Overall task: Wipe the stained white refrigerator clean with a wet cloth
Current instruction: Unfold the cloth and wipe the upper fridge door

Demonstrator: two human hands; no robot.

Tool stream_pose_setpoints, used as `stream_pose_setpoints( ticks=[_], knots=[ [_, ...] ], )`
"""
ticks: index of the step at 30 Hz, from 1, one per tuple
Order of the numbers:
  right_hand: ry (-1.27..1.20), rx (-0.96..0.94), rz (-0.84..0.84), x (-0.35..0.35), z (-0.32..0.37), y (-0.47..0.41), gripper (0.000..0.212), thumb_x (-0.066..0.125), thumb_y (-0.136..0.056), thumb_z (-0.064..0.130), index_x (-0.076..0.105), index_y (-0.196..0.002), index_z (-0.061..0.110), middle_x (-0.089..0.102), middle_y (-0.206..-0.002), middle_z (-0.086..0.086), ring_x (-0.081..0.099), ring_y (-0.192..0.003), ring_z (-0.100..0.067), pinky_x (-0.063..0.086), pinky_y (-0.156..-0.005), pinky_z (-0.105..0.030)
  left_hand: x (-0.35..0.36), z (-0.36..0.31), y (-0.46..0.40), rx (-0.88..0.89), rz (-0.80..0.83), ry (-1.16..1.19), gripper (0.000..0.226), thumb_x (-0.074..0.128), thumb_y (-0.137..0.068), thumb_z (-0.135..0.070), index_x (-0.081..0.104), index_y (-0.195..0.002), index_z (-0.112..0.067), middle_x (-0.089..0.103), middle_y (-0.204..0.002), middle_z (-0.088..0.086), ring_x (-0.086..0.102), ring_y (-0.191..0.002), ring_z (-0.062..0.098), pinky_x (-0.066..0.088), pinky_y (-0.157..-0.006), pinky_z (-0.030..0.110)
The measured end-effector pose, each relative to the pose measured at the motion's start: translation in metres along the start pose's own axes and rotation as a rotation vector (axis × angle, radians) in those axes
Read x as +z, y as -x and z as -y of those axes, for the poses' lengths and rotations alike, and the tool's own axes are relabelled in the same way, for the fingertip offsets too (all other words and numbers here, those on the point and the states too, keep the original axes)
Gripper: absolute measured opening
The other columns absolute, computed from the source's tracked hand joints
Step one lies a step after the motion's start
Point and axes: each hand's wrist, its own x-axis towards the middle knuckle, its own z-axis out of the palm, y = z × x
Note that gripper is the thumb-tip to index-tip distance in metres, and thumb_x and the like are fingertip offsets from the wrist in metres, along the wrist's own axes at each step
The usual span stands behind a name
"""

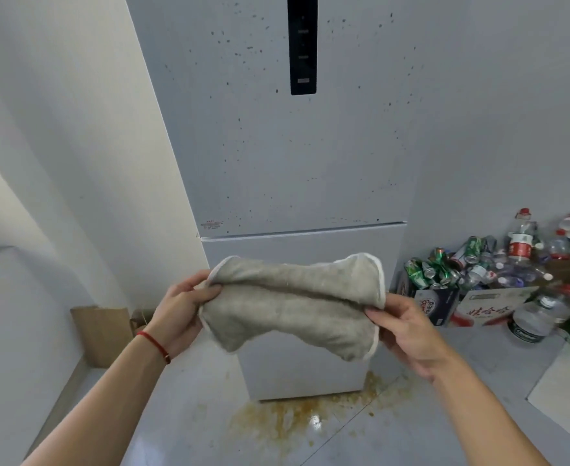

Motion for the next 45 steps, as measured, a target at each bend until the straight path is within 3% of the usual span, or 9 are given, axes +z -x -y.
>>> stream_pose_setpoints(
  ticks=[3,5,13,19,23,26,34,40,45],
  knots=[
    [0.214,-0.076,0.017,-0.001,0.021,0.0,0.008,0.079,-0.085,0.008,0.083,-0.083,0.001,0.077,-0.103,-0.023,0.075,-0.098,-0.035,0.063,-0.082,-0.032,0.004,-0.004,-0.003,0.086,0.06,-0.107,0.042,0.044,-0.091,0.019,0.06,-0.066,-0.011,0.059,-0.069,0.012,0.053,-0.064,0.025,0.049,-0.054,0.025],
    [0.398,-0.122,-0.098,0.0,0.025,-0.009,0.039,0.056,-0.093,-0.02,0.082,-0.076,0.003,0.08,-0.095,-0.014,0.076,-0.095,-0.026,0.063,-0.084,-0.031,0.011,-0.01,-0.008,0.108,0.102,-0.197,0.039,0.041,-0.094,0.019,0.051,-0.068,-0.009,0.053,-0.065,0.009,0.051,-0.057,0.021,0.046,-0.048,0.023],
    [0.593,-0.258,-0.192,0.004,0.077,-0.031,0.025,0.063,-0.098,-0.004,0.073,-0.115,0.01,0.08,-0.1,-0.003,0.075,-0.094,-0.02,0.059,-0.076,-0.019,0.013,-0.061,-0.031,0.141,0.233,-0.286,0.031,0.052,-0.104,-0.005,0.064,-0.129,-0.018,0.068,-0.093,0.017,0.068,-0.084,0.029,0.059,-0.083,0.05],
    [0.156,-0.071,-0.098,0.016,0.101,-0.03,0.023,0.053,-0.102,0.0,0.071,-0.115,0.002,0.079,-0.098,-0.01,0.074,-0.086,-0.017,0.062,-0.07,-0.029,0.015,-0.073,-0.045,-0.053,0.204,-0.148,0.036,0.049,-0.106,-0.032,0.074,-0.1,-0.007,0.069,-0.096,0.015,0.068,-0.079,0.026,0.057,-0.08,0.045],
    [-0.03,0.136,-0.106,0.026,0.066,-0.031,0.027,0.047,-0.109,0.017,0.068,-0.121,0.004,0.072,-0.093,-0.012,0.069,-0.081,-0.023,0.063,-0.073,-0.047,0.011,-0.056,-0.05,-0.253,0.27,-0.078,0.059,0.047,-0.1,-0.058,0.068,-0.121,-0.007,0.071,-0.117,0.013,0.067,-0.109,0.034,0.049,-0.101,0.056],
    [-0.014,0.217,-0.149,0.026,0.046,-0.032,0.021,0.047,-0.11,0.02,0.065,-0.12,0.013,0.069,-0.097,-0.013,0.068,-0.083,-0.028,0.061,-0.077,-0.053,0.007,-0.045,-0.047,-0.282,0.247,-0.211,0.05,0.048,-0.103,-0.051,0.065,-0.107,-0.005,0.068,-0.088,0.011,0.069,-0.079,0.031,0.061,-0.076,0.049],
    [0.418,0.206,-0.168,0.083,0.046,-0.037,0.027,0.043,-0.111,0.024,0.066,-0.107,0.011,0.067,-0.089,-0.011,0.065,-0.07,-0.023,0.056,-0.055,-0.033,0.058,-0.032,-0.021,-0.103,0.335,-0.716,0.04,0.036,-0.108,-0.034,0.065,-0.089,-0.014,0.06,-0.083,0.005,0.058,-0.057,0.019,0.057,-0.059,0.033],
    [0.362,0.232,0.065,0.125,0.039,-0.032,0.026,0.051,-0.108,0.018,0.074,-0.118,0.011,0.077,-0.112,-0.016,0.076,-0.1,-0.03,0.063,-0.088,-0.048,0.096,-0.028,-0.008,-0.328,0.316,-0.32,0.035,0.044,-0.097,-0.027,0.069,-0.102,-0.003,0.071,-0.091,0.014,0.072,-0.07,0.035,0.06,-0.064,0.042],
    [0.159,0.147,-0.027,0.097,0.04,-0.032,0.029,0.052,-0.108,0.024,0.076,-0.119,0.012,0.067,-0.127,-0.023,0.067,-0.101,-0.026,0.059,-0.095,-0.056,0.109,-0.039,-0.011,-0.086,0.21,-0.529,0.021,0.057,-0.095,-0.021,0.07,-0.102,-0.005,0.073,-0.08,0.009,0.071,-0.066,0.022,0.062,-0.063,0.036]
  ],
)
